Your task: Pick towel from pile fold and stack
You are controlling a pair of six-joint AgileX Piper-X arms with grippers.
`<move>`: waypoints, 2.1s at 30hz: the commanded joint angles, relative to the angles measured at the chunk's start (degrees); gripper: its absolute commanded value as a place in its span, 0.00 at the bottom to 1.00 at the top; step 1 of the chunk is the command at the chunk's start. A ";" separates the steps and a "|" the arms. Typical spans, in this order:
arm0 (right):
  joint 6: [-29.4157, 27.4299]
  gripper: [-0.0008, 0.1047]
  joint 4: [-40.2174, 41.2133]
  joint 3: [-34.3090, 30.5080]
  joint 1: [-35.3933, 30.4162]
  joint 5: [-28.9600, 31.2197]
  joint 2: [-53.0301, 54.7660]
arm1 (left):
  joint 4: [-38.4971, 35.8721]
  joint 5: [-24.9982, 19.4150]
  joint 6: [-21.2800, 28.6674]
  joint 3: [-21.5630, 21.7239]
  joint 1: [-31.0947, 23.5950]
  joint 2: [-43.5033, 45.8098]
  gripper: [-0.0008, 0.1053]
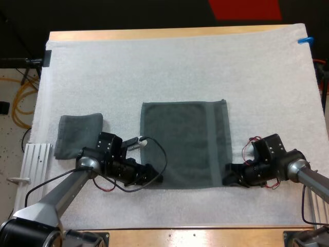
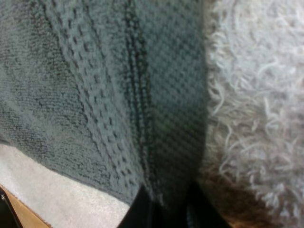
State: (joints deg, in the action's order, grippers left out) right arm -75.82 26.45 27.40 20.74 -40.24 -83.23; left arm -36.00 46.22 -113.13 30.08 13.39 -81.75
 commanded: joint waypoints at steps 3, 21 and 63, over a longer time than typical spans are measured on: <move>-0.73 0.01 0.95 -0.34 0.10 0.01 -0.36 | -2.55 -1.68 -0.32 -0.60 0.40 -0.74 0.54; -3.23 0.01 11.46 -0.34 1.26 6.09 15.14 | -14.35 -8.26 5.27 -0.47 0.40 12.48 0.01; 28.46 0.01 -27.57 5.66 -3.41 7.79 -1.01 | 26.01 -10.66 -17.72 9.21 0.40 -4.10 0.01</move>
State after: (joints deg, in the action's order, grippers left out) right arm -47.16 -0.46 32.39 17.57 -31.86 -84.27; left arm -10.19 36.74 -131.21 38.92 13.53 -86.10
